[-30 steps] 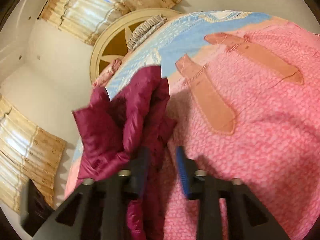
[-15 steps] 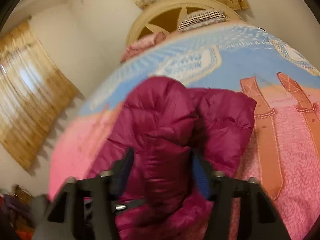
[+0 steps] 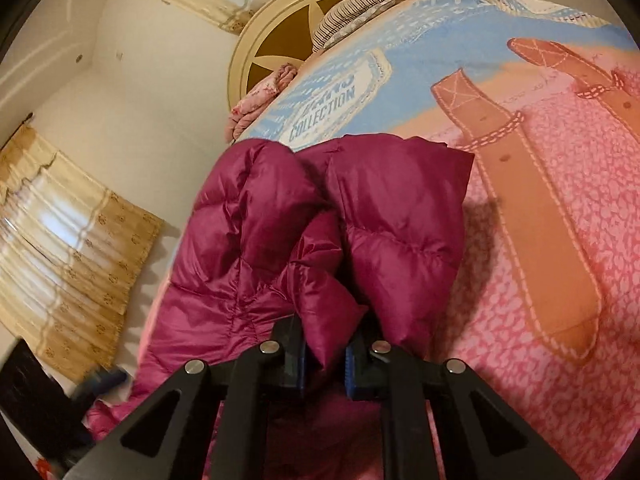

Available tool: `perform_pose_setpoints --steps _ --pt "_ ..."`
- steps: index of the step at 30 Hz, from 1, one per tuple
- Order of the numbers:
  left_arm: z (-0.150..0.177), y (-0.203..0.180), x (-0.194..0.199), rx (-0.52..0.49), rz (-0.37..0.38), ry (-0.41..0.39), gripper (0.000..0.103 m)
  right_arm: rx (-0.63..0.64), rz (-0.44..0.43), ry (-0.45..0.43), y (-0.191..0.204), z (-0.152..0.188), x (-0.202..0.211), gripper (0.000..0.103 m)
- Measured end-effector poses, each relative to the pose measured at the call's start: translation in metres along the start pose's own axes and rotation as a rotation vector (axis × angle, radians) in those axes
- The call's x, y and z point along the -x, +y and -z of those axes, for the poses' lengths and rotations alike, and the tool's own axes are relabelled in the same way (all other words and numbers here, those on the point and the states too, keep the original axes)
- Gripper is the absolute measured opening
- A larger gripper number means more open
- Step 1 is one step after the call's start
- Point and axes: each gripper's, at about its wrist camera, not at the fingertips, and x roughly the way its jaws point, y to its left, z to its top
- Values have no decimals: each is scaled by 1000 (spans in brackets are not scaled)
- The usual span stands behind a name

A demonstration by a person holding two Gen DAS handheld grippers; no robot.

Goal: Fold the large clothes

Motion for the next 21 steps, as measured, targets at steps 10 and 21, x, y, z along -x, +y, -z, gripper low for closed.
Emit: perform_pose_setpoints --steps 10,21 --pt "-39 88 -46 248 -120 -10 84 5 -42 -54 -13 13 -2 11" --pt "-13 96 -130 312 -180 154 89 -15 -42 -70 -13 21 7 11"
